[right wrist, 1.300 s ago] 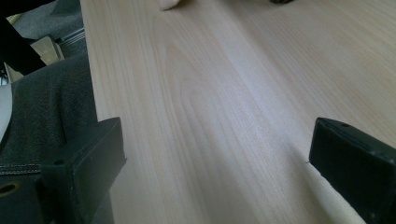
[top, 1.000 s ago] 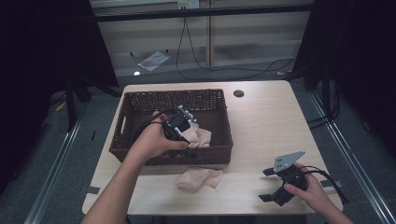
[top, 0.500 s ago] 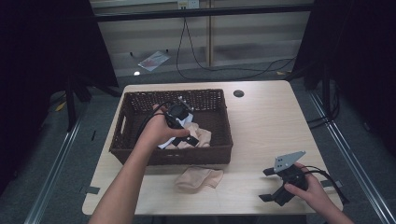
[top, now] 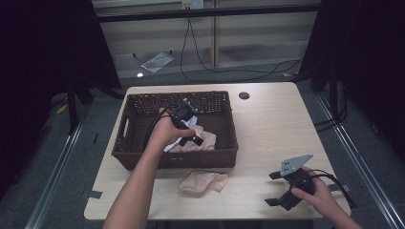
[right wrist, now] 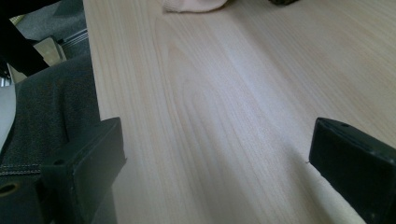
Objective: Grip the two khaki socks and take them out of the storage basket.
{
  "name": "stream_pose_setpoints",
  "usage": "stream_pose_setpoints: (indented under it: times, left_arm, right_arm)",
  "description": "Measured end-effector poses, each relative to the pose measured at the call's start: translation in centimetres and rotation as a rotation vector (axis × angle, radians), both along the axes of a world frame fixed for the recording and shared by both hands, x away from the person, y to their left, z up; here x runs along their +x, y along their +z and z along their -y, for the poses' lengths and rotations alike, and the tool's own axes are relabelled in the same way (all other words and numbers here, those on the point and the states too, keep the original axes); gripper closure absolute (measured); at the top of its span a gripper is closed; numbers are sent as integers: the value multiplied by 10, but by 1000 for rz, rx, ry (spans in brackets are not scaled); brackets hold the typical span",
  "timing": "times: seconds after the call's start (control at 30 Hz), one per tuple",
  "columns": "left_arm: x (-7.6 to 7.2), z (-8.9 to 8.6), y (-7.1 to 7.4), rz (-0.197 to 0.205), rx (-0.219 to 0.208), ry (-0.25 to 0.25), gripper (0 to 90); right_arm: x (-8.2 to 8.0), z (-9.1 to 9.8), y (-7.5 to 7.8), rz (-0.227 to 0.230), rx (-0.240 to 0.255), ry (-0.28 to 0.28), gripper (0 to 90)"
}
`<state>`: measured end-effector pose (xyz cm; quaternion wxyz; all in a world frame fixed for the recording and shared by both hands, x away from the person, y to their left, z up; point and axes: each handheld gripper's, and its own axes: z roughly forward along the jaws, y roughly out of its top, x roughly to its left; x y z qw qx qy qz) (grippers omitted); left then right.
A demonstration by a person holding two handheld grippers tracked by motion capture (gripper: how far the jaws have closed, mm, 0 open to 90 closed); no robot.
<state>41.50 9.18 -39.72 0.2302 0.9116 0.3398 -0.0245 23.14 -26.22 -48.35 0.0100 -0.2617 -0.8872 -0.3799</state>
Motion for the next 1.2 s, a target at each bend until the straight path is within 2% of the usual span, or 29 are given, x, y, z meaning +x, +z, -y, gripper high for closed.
stream_pose_setpoints:
  times: [0.2, 0.3, 0.53, 0.7, 0.83, 0.93, 1.0, 1.13, 1.2]
  left_arm:
    - [6, 2, -11, 13, -15, 12, 132]
    - [8, 2, -15, 29, -5, 18, 137]
    - [13, 3, -24, 15, 5, 24, 138]
    - [17, 2, -26, 40, 4, 42, 151]
    - [19, 3, -29, 54, 9, 32, 163]
    - [20, 4, -34, 58, 17, 23, 176]
    - [21, 5, -37, 49, 17, 36, 179]
    - [24, 5, -45, 62, 25, 40, 245]
    - [25, 4, -48, 69, 35, 36, 308]
  right_arm:
    - [0, 0, 0, 1, 5, 4, 32]
    - [0, 0, 0, 1, 1, 6, 32]
    - [0, 0, 0, -1, 7, 5, 32]
    - [0, 0, 0, 0, 7, 7, 32]
    - [0, 0, 1, 0, 9, 6, 32]
    - [0, 0, 0, -1, 10, 7, 32]
    - [0, 0, 0, -1, 10, 7, 32]
    - [0, 0, 0, -1, 11, 8, 32]
    - [0, 0, 0, -1, 11, 8, 32]
